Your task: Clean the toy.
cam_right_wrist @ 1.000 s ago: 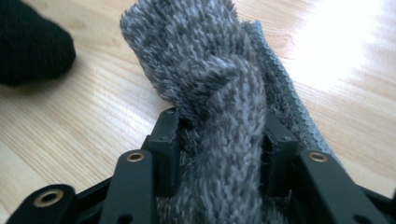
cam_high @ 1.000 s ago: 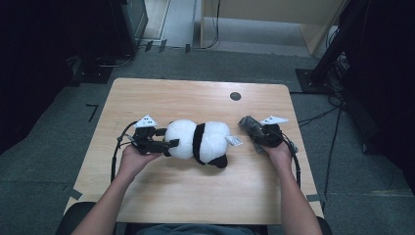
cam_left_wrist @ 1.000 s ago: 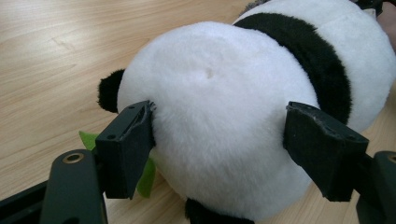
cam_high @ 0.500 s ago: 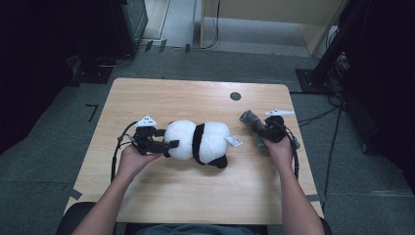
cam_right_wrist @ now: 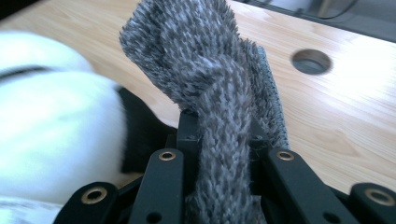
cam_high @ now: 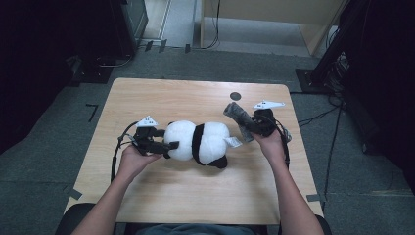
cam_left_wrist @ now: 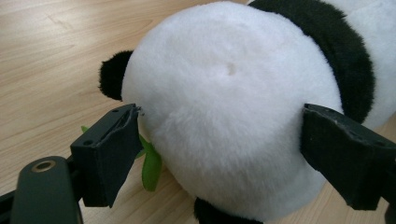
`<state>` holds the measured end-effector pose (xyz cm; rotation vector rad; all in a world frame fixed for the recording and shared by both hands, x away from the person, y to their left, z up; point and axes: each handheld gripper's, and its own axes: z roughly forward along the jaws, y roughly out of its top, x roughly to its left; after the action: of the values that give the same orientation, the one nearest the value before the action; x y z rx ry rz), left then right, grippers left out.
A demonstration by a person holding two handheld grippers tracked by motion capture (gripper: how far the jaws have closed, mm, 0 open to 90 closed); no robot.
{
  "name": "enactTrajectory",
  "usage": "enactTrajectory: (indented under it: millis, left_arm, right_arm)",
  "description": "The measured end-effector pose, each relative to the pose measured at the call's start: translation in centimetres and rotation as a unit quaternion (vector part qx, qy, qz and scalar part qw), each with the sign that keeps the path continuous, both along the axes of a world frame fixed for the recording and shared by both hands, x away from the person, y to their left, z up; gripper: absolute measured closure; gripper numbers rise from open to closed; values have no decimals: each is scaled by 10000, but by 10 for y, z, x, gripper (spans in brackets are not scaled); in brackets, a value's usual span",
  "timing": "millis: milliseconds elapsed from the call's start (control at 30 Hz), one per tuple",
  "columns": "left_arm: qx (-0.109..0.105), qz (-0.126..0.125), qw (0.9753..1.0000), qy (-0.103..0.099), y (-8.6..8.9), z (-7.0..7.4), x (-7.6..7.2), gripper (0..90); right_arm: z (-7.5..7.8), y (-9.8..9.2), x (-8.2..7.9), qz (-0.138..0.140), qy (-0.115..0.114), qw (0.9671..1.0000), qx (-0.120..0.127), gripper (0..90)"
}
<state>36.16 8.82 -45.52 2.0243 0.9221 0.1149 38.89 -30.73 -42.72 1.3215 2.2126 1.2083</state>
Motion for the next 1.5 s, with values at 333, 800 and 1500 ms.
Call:
enactTrajectory:
  millis: [333, 800, 1500]
  left_arm:
    - [-163, -50, 9997, -189, 0, 12, -9, 218]
    - [111, 127, 9996, -230, -8, -9, -7, 64]
    - [-171, 3, 9998, -75, -2, -13, -9, 249]
  right_arm:
    - [25, 17, -2, 223, -88, 9997, -72, 762]
    - [54, 59, -11, 853, -71, 9963, -124, 762]
    - [57, 110, -4, 1465, -20, 9887, -305, 759]
